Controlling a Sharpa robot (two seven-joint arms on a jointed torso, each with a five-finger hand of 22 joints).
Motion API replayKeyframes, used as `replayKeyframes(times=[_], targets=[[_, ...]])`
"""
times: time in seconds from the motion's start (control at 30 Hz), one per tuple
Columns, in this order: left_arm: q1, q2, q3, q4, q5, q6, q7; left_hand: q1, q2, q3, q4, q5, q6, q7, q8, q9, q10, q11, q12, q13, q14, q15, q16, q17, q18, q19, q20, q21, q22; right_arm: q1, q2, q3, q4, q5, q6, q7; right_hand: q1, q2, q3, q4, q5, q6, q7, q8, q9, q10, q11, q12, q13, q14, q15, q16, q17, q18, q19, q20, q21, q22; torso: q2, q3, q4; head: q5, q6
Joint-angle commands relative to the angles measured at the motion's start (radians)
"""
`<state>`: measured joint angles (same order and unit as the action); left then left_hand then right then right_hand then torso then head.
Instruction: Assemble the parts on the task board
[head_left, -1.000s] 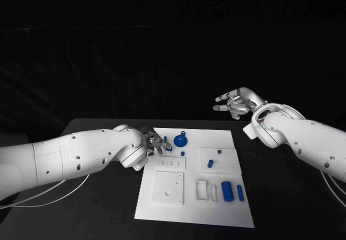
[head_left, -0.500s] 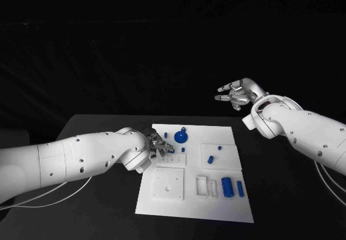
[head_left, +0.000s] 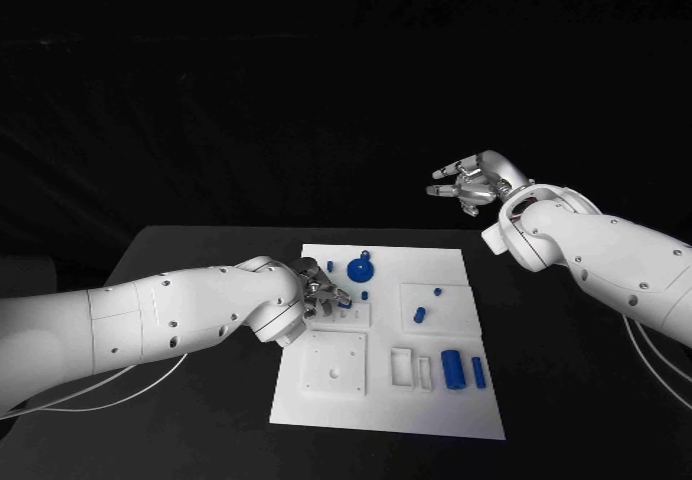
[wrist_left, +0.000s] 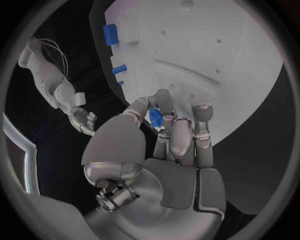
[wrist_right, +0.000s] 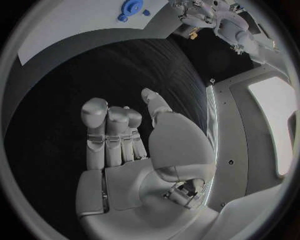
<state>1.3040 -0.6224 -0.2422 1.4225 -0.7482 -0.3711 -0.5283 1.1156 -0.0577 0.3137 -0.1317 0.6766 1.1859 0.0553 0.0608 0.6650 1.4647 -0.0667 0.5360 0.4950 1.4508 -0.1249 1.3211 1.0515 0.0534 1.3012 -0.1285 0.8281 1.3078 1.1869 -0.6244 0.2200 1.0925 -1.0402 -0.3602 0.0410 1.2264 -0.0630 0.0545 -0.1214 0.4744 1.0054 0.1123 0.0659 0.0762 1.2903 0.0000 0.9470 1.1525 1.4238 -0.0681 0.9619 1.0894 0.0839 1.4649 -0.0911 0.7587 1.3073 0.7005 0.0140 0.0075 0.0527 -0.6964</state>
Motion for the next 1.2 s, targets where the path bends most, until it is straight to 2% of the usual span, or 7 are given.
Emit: replayKeyframes(times=[0.03,0.7,1.2], targets=[[-0.001,0.005,0.001,-0.002,-0.031,0.037,-0.007,0.006,0.008,0.043,-0.046,0.004,0.091,-0.074,0.006,0.307,0.048,-0.008,0.006,-0.005,0.006,0.001,0.008,0.002,0.015,0.009,0.002,-0.009,0.037,0.001,0.002,0.001,-0.002,-0.005,0.011,0.002,-0.008,0.000,0.002,0.003,0.006,0.006,-0.001,-0.003,-0.001,-0.005,-0.002,-0.006,-0.001,0.000,-0.001,-0.006,0.000,0.010,0.025,0.004,-0.006,0.090,0.000,-0.0004,0.0003,0.002,-0.005],[-0.002,-0.005,0.001,-0.004,-0.021,0.099,-0.030,-0.004,0.010,0.045,-0.049,0.012,0.101,-0.077,0.007,0.323,0.049,-0.009,0.017,-0.011,0.008,0.005,0.015,0.012,0.016,0.011,0.008,-0.018,0.047,0.001,0.008,0.001,-0.010,-0.009,0.022,-0.003,-0.008,0.000,0.002,0.003,0.006,0.006,-0.001,-0.003,-0.001,-0.005,-0.002,-0.006,-0.001,0.000,-0.001,-0.006,0.000,0.010,0.025,0.004,-0.006,0.090,0.000,-0.0009,0.0013,0.006,-0.016],[-0.002,-0.006,0.001,-0.009,-0.016,0.118,-0.036,-0.011,0.014,0.044,-0.050,0.008,0.103,-0.079,0.007,0.334,0.049,-0.009,0.020,-0.016,0.008,0.005,0.016,0.014,0.016,0.010,0.009,-0.026,0.047,0.001,0.014,0.001,-0.016,-0.010,0.028,-0.003,-0.008,0.000,0.002,0.003,0.006,0.006,-0.001,-0.003,-0.001,-0.005,-0.002,-0.006,-0.001,0.000,-0.001,-0.006,0.000,0.010,0.025,0.004,-0.006,0.090,0.000,0.0002,0.0003,0.007,-0.017]])
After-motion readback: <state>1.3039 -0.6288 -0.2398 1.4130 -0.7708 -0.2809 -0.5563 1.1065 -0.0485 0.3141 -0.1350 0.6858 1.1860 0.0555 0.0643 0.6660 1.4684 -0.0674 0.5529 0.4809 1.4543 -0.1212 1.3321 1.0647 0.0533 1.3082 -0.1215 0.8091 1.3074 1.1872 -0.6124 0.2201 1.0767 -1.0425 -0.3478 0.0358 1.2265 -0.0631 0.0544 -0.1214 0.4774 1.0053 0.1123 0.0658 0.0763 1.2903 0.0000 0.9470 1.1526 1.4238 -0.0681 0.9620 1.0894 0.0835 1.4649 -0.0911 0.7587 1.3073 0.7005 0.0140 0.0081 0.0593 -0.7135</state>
